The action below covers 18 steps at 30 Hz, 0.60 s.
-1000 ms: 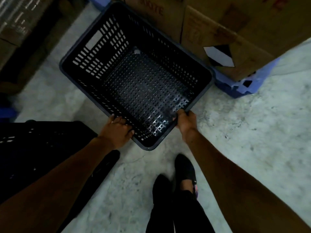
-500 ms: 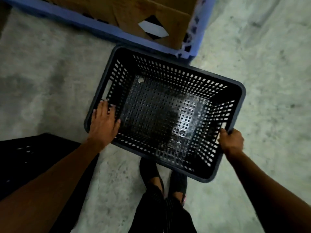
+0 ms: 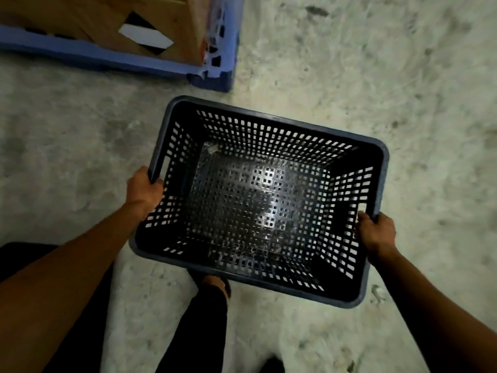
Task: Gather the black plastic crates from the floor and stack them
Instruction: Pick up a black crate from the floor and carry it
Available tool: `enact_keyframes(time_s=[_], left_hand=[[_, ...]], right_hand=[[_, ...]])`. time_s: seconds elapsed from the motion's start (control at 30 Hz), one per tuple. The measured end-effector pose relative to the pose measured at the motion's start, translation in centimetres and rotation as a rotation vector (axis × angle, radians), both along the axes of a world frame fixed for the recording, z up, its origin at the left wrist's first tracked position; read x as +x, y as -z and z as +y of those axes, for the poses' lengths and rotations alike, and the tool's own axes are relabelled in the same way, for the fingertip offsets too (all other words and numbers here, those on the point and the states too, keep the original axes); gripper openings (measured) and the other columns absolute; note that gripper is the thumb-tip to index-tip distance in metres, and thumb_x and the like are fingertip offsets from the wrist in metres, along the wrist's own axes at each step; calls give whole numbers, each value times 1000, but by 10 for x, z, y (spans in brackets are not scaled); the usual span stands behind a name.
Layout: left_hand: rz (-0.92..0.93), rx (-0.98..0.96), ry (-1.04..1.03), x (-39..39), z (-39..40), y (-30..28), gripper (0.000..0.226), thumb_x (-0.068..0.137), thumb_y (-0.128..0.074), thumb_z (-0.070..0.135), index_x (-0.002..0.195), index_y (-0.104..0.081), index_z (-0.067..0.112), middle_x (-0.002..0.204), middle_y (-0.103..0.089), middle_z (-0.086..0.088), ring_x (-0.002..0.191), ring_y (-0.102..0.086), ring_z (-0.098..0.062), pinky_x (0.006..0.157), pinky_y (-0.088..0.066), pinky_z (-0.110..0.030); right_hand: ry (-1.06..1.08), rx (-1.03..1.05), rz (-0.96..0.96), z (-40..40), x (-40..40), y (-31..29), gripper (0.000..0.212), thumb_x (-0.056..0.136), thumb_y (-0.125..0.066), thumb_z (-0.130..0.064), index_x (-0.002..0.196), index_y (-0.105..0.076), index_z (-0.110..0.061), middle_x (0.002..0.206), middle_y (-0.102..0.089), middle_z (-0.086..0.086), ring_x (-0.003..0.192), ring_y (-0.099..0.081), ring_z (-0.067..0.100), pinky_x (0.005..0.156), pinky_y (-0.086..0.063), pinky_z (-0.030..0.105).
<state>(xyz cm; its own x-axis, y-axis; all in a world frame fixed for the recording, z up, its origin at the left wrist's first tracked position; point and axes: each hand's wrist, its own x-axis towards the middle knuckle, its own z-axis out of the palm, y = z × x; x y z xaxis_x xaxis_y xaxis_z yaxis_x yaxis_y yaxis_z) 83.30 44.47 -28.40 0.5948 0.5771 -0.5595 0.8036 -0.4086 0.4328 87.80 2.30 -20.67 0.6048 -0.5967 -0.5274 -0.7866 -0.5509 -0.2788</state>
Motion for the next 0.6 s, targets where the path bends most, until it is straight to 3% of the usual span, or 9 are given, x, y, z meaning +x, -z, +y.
enact_keyframes(time_s=[0.1, 0.17, 0.27, 0.43, 0.6], left_hand=[[-24, 68, -30, -11, -8, -43, 31, 89, -53, 10, 116, -53, -6, 115, -60, -31, 106, -57, -42, 91, -46, -44], [-46, 104, -50, -19, -13, -80, 32, 89, -53, 11, 116, -53, -6, 115, -60, -31, 106, -57, -43, 91, -46, -45], [-102, 180, -55, -42, -28, -151, 30, 88, -55, 11, 110, -54, -9, 108, -62, -33, 99, -59, -45, 86, -48, -47], [-299, 337, -100, -103, -68, -285, 17, 87, -59, 17, 89, -57, 0, 78, -61, -21, 74, -57, -32, 64, -41, -37], [-411, 453, -194, -165, -117, -430, 24, 87, -57, 19, 82, -54, -4, 80, -61, -25, 81, -60, -43, 66, -43, -43]], right_hand=[[-55, 38, -38, -11, 1, -30, 31, 94, -50, -17, 107, -61, 8, 106, -66, 29, 90, -62, 35, 63, -38, 24], [-93, 75, -92, -15, 3, -54, 31, 95, -50, -17, 106, -61, 10, 104, -66, 30, 89, -63, 37, 56, -39, 20], [-144, 117, -151, -30, -3, -101, 33, 95, -50, -20, 106, -61, 9, 106, -66, 29, 97, -61, 40, 72, -40, 29], [-228, 227, -293, -60, -2, -194, 32, 93, -51, -22, 103, -62, 6, 103, -67, 28, 95, -61, 42, 80, -47, 42], [-393, 295, -448, -75, 8, -328, 31, 90, -51, -26, 101, -62, 0, 99, -68, 23, 89, -63, 40, 80, -53, 45]])
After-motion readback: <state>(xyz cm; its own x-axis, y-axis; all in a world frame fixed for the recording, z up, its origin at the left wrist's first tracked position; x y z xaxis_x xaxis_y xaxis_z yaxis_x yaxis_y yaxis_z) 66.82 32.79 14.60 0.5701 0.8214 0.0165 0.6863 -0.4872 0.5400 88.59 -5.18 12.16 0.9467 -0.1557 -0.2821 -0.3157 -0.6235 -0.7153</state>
